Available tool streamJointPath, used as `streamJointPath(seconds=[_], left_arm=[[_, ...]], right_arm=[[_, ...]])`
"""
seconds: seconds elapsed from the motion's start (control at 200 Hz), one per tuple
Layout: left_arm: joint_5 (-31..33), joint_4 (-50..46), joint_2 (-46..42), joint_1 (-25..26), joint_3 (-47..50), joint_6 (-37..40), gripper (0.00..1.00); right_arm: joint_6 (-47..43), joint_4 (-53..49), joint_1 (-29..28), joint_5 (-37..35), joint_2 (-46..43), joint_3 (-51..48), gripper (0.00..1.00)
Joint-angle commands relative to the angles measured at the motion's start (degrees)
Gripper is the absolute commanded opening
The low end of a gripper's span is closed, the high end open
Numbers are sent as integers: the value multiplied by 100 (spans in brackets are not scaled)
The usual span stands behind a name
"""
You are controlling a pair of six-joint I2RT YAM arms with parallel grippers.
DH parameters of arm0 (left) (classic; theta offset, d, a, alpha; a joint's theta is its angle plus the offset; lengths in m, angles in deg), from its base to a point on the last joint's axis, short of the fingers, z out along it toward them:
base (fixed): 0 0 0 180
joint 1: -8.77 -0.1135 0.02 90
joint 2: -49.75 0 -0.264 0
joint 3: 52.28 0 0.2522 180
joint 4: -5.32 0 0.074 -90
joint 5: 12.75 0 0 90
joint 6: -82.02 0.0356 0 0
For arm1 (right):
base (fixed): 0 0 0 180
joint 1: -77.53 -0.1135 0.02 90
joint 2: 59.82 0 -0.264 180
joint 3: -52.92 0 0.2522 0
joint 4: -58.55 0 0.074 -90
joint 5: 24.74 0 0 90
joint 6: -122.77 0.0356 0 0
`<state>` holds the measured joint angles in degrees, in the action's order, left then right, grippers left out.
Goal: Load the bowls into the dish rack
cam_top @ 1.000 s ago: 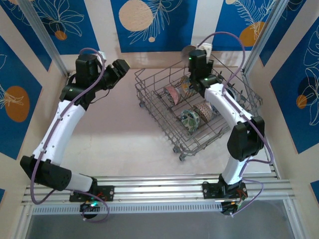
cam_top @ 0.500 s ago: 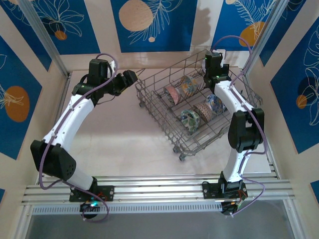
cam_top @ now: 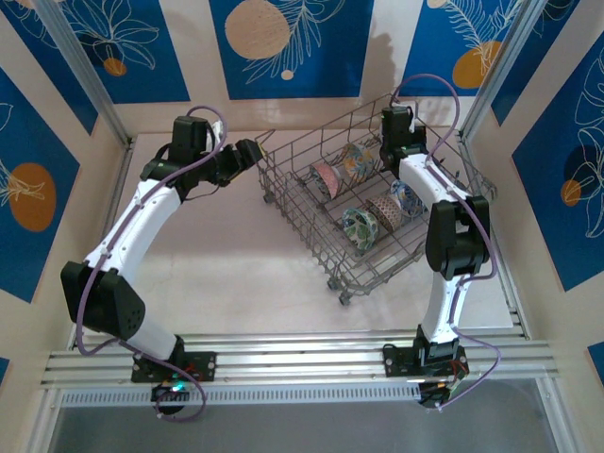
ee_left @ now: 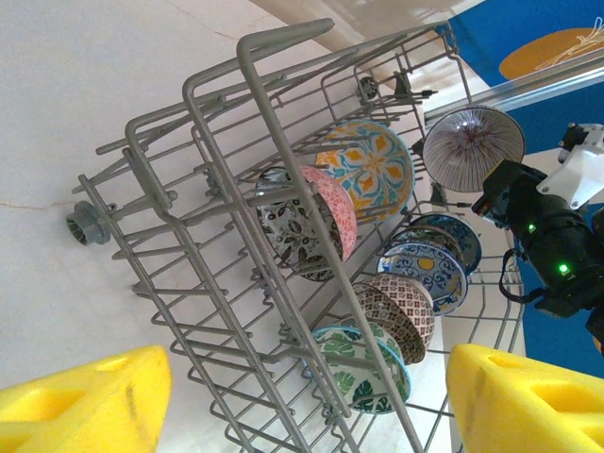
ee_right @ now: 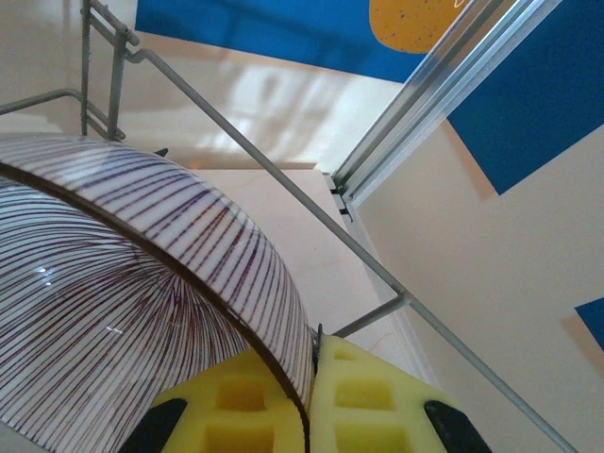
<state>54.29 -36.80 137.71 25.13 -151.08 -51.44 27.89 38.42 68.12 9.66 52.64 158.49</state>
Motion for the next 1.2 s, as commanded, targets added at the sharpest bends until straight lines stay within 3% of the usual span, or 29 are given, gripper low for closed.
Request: streamJointPath(seconds=[0.0,0.18,0.435,0.915,1.061,1.196], left_arm=[[-152,-47,-53,-56,74,101,77],[-156,-13,-73,-54,136,68,77],[-171,5,-112,-54,197,40,78],[-199,23,-149,-54,274,24,79],[-250,32,-130,-53,268,22,80],[-280,15,-122,-51,266,21,80]], right_arm=[[-94,395,21,-284,70,221,0],[231,-33,80,-415,209,488,0],[-43,12,1,-556,554,740,0],[-1233,643,-328,-768,1031,1024,0],[-1462,738,-441,-733,1091,1047,7],[-1509,600,-475,-843,1269,1264,8]])
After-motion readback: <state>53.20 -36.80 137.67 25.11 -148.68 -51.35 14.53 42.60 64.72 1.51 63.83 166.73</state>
